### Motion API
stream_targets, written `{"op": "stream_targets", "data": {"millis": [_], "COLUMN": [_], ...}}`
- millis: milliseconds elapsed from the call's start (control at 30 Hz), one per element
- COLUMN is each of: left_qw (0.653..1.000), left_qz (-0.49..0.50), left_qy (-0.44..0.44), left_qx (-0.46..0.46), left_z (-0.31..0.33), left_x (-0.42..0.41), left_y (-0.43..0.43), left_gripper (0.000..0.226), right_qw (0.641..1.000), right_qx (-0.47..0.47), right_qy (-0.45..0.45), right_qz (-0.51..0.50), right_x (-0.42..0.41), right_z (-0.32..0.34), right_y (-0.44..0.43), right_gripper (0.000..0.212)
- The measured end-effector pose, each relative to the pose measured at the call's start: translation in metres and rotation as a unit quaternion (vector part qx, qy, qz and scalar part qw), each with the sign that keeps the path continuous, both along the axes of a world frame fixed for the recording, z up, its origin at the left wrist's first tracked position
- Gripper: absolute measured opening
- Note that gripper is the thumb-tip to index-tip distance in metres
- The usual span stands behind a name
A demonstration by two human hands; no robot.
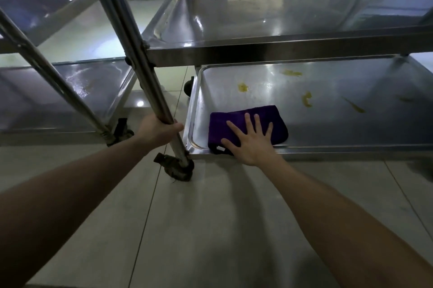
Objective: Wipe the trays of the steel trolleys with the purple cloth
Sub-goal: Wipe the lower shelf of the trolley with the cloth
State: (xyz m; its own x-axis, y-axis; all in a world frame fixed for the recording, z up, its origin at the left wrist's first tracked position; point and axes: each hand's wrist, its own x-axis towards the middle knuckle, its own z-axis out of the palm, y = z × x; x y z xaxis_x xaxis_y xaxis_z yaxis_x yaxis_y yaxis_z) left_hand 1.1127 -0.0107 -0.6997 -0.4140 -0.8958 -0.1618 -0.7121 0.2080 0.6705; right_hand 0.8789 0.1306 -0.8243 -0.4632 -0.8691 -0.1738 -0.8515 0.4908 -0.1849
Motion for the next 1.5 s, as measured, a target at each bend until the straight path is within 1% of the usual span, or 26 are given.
{"op": "stream_targets", "data": {"millis": [33,100,167,233,300,333,400,467,600,733,800,867,967,1067,1167,1267,1333,1400,1500], "left_qw": [1.0,0.996,0.987,0.97,0.959,0.956,0.949,0.946,0.937,0.937,0.933,0.929,0.921,0.914,0.908,0.917,0.917,0.915,0.911], "left_qz": [0.002,-0.017,-0.036,-0.051,-0.041,-0.027,0.001,0.027,0.092,0.159,0.171,0.168,0.163,0.185,0.195,0.201,0.213,0.217,0.205], "left_qy": [0.011,0.069,0.154,0.239,0.28,0.293,0.315,0.323,0.337,0.308,0.311,0.327,0.353,0.36,0.369,0.343,0.337,0.338,0.358], "left_qx": [-0.019,-0.047,-0.041,-0.002,0.01,0.004,-0.006,-0.016,-0.023,-0.053,-0.069,-0.051,-0.032,-0.042,-0.036,-0.035,-0.032,-0.03,-0.026], "left_z": [-0.004,-0.021,-0.037,-0.049,-0.06,-0.065,-0.074,-0.077,-0.07,-0.057,-0.053,-0.051,-0.051,-0.05,-0.057,-0.072,-0.077,-0.08,-0.069], "left_x": [0.0,0.0,0.003,0.005,0.006,0.007,0.007,0.003,-0.014,-0.032,-0.032,-0.03,-0.024,-0.024,-0.025,-0.021,-0.017,-0.016,-0.015], "left_y": [-0.002,-0.004,-0.006,-0.011,-0.018,-0.023,-0.033,-0.044,-0.066,-0.068,-0.058,-0.046,-0.035,-0.034,-0.042,-0.061,-0.072,-0.076,-0.06], "left_gripper": [0.012,0.009,0.016,0.027,0.045,0.049,0.05,0.048,0.033,0.047,0.046,0.045,0.032,0.032,0.032,0.036,0.035,0.034,0.03], "right_qw": [1.0,1.0,1.0,0.999,0.999,0.999,0.997,0.997,0.998,0.998,0.998,0.997,0.997,0.998,0.998,0.994,0.989,0.981,0.97], "right_qx": [-0.004,-0.018,-0.026,-0.028,-0.036,-0.043,-0.059,-0.069,-0.054,-0.044,-0.043,-0.05,-0.056,-0.049,-0.051,-0.104,-0.131,-0.145,-0.154], "right_qy": [0.001,0.007,0.012,0.02,0.027,0.033,0.044,0.047,0.043,0.045,0.047,0.051,0.053,0.046,0.034,0.024,0.057,0.115,0.177], "right_qz": [0.001,0.001,0.001,0.002,-0.001,-0.003,-0.006,-0.008,-0.004,-0.017,-0.018,-0.012,-0.002,0.001,0.009,0.032,0.048,0.057,0.065], "right_x": [0.001,0.002,0.003,0.006,0.011,0.013,0.017,0.017,0.008,0.003,0.003,0.004,0.008,0.015,0.019,0.021,0.011,-0.007,-0.033], "right_z": [-0.002,-0.009,-0.013,-0.013,-0.014,-0.014,-0.016,-0.017,-0.015,-0.01,-0.009,-0.011,-0.014,-0.008,-0.005,-0.011,-0.017,-0.025,-0.034], "right_y": [-0.002,-0.007,-0.011,-0.014,-0.016,-0.017,-0.024,-0.036,-0.076,-0.112,-0.123,-0.127,-0.125,-0.123,-0.106,-0.058,-0.015,0.027,0.061], "right_gripper": [0.089,0.089,0.089,0.089,0.088,0.088,0.088,0.088,0.087,0.088,0.089,0.089,0.088,0.086,0.082,0.074,0.072,0.07,0.068]}}
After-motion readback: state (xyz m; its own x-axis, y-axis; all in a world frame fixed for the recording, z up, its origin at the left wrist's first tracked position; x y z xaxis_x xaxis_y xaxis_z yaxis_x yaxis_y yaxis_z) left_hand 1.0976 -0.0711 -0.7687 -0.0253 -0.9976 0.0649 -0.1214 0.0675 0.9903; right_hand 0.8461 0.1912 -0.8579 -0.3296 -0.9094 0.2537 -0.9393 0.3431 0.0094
